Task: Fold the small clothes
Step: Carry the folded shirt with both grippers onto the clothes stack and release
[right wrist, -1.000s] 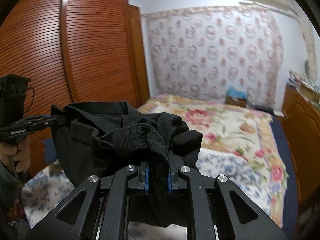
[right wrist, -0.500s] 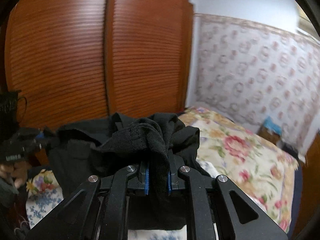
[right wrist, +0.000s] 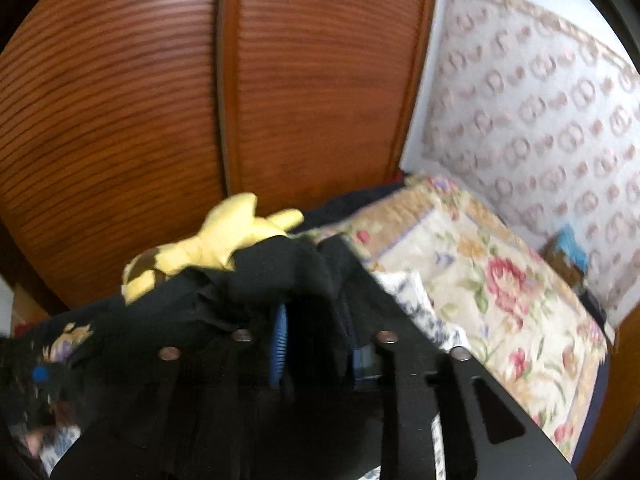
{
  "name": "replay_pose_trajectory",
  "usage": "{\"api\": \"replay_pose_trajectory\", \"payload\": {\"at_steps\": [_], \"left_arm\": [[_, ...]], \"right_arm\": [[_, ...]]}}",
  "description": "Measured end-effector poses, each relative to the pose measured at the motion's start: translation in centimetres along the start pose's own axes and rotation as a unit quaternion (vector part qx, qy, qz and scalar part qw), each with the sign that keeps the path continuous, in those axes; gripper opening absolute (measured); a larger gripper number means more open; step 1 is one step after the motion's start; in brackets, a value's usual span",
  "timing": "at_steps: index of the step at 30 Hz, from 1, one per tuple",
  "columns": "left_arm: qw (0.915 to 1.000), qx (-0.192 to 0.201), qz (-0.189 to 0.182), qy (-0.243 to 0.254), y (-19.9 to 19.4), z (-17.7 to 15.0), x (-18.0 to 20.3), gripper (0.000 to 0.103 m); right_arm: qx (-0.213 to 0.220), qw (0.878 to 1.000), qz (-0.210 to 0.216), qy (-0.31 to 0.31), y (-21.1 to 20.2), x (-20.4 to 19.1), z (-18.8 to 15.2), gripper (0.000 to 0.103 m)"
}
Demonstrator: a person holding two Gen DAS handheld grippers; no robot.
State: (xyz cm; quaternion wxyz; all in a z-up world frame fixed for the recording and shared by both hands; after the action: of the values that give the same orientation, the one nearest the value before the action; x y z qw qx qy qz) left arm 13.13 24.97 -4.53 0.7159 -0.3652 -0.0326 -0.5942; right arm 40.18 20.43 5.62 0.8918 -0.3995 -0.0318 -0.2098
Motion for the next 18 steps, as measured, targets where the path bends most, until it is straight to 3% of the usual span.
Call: {"api": "replay_pose_trajectory", "payload": {"at_steps": [2,4,7,12,18], "left_arm": [[1.0,0.0,0.009,-0.003,0.2,0.4,0.0,0.008],[0.9999,-0.003,0.012,-0.01,0.2,0.8,-0.4,0.008],[0.9998,-0.005,0.016,-0.011,0.1,1.0,-0.6,0.008],[0.9997,-0.009,0.023,0.003,-0.2,1.3,-0.2,0.009],[0.9995,0.002,0.023,0.019,-1.5,1.8,0.1,0.017]], "right_arm": [[0.011,1.0,-0.019,0.01,-0.2,0.2,0.3,0.047],[0.032,0.999,-0.031,0.019,-1.3,0.7,0.2,0.051],[0.051,0.998,-0.036,0.026,-2.8,0.7,-0.7,0.052],[0.043,0.999,0.017,0.026,-2.8,-1.7,-4.4,0.052],[0.017,0.998,0.033,0.044,0.3,-3.5,-7.5,0.052]]}}
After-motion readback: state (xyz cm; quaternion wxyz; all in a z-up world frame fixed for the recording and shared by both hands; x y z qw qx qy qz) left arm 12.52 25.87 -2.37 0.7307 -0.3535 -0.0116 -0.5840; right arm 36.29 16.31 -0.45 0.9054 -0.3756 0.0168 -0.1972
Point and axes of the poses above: each gripper's, at about its wrist camera, not at the fingertips, and y roughly the way its jaws point, x to its right, z to its top, the point moved 3 cm from there along y, roughly the way its jaws point, and after that the axes turned 10 degrees about -y, right-handed, at the moved point
